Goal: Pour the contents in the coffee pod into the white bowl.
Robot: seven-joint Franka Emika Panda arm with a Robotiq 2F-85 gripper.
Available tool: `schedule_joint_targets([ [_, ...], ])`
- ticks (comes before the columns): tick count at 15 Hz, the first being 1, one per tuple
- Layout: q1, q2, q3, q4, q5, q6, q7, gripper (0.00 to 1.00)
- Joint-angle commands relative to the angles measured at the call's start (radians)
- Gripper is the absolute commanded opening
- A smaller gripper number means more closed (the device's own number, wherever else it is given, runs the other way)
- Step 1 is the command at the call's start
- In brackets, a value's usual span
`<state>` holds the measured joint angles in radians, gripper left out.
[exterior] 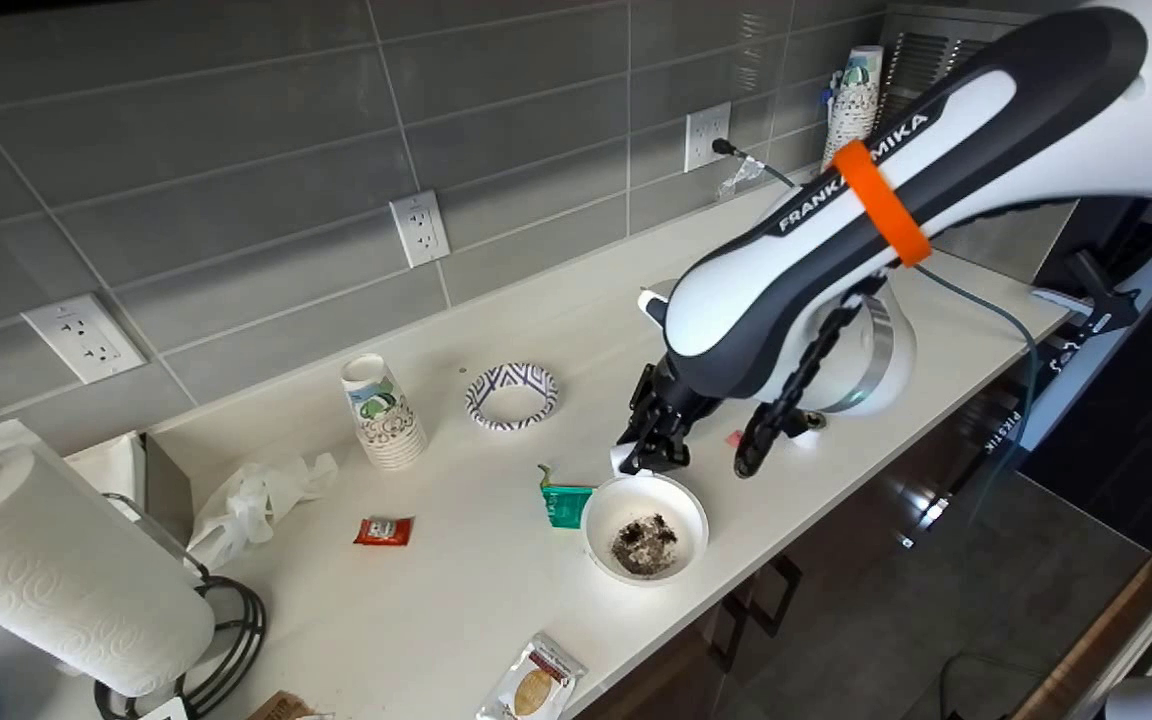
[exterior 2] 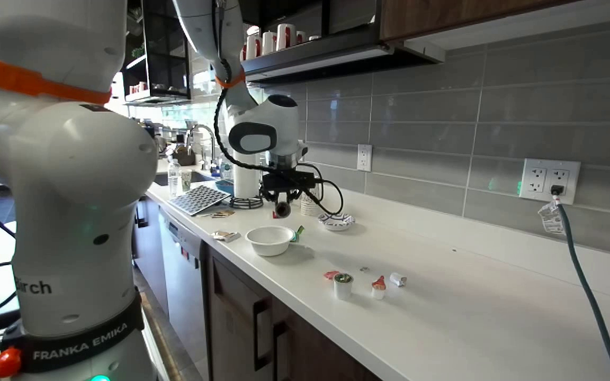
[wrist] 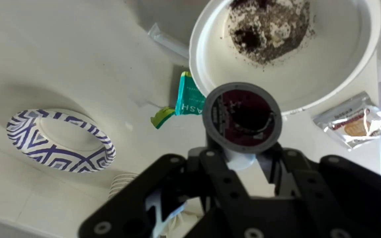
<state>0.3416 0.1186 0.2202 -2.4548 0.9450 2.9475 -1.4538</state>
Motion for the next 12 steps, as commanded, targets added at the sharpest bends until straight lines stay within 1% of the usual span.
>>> schedule_joint_targets([
  [1, -0.040, -0.037, 0.022, 0.052, 0.194, -0.139, -0.118, 0.08],
  [5, -0.060, -0.040, 0.008, 0.073, 0.439, -0.221, -0.309, 0.08],
  [8, -0.087, -0.046, -0.005, 0.067, 0.657, -0.281, -0.511, 0.08],
  [10, -0.104, -0.045, -0.016, 0.058, 0.773, -0.332, -0.636, 0.08],
  [12, -0.119, -0.045, -0.028, 0.047, 0.863, -0.397, -0.748, 0.08],
])
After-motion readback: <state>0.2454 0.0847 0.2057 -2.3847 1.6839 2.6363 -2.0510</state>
